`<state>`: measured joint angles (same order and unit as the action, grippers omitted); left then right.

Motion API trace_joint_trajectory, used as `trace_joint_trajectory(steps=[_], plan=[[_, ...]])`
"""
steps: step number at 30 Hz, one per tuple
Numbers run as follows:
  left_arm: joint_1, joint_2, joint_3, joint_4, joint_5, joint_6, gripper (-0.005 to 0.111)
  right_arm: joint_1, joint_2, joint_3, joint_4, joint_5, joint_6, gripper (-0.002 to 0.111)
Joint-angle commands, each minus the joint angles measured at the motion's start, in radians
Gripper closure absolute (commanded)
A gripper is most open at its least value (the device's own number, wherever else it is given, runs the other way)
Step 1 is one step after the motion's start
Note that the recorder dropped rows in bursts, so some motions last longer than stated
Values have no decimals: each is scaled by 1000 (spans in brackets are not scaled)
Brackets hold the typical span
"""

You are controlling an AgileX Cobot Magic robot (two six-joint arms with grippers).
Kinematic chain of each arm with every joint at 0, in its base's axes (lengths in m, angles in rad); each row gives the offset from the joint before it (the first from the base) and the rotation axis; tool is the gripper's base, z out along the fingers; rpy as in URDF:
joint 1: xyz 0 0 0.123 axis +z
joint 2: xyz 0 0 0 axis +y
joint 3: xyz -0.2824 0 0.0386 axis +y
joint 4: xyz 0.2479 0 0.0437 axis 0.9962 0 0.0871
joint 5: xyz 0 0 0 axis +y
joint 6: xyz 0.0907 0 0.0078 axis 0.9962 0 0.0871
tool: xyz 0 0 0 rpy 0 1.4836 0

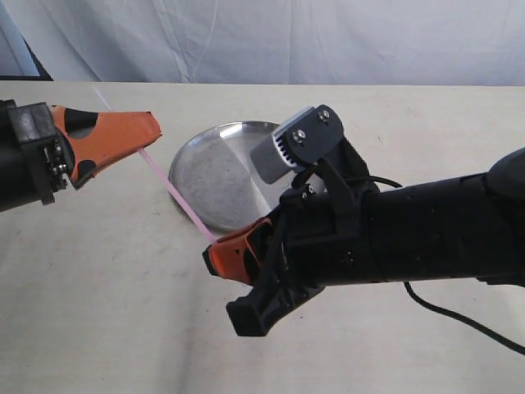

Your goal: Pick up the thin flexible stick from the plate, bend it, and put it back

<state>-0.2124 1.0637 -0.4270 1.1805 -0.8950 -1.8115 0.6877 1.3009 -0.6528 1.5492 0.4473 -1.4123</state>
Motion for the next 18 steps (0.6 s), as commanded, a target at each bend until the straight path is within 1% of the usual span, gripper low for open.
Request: trace_joint_trajectory(steps=[1,2,4,6,9,10,15,17,18], plan=[[-8,1,-6,13,5,11,107,1,0,-1,4,-13,6,77],[-8,1,-6,13,10,11,107,1,0,-1,4,-13,6,66],[-8,1,-6,17,26,11,107,1,0,-1,4,-13,6,50],[-8,1,-6,17,31,11,107,1,2,-8,4,-13,6,52],[-8,1,-6,14,28,11,107,1,25,-35,7,-13,6,62],[-8,1,-6,14,28,11,107,1,40,-49,7,-13,6,63],[-8,1,-6,16,21,11,107,1,131,-109,4,28,10,61],[-8,1,-6,16,21,11,107,1,163,-120,4,28,10,65],[-8,1,-6,18,21,11,107,1,174,-120,4,28,10,70]])
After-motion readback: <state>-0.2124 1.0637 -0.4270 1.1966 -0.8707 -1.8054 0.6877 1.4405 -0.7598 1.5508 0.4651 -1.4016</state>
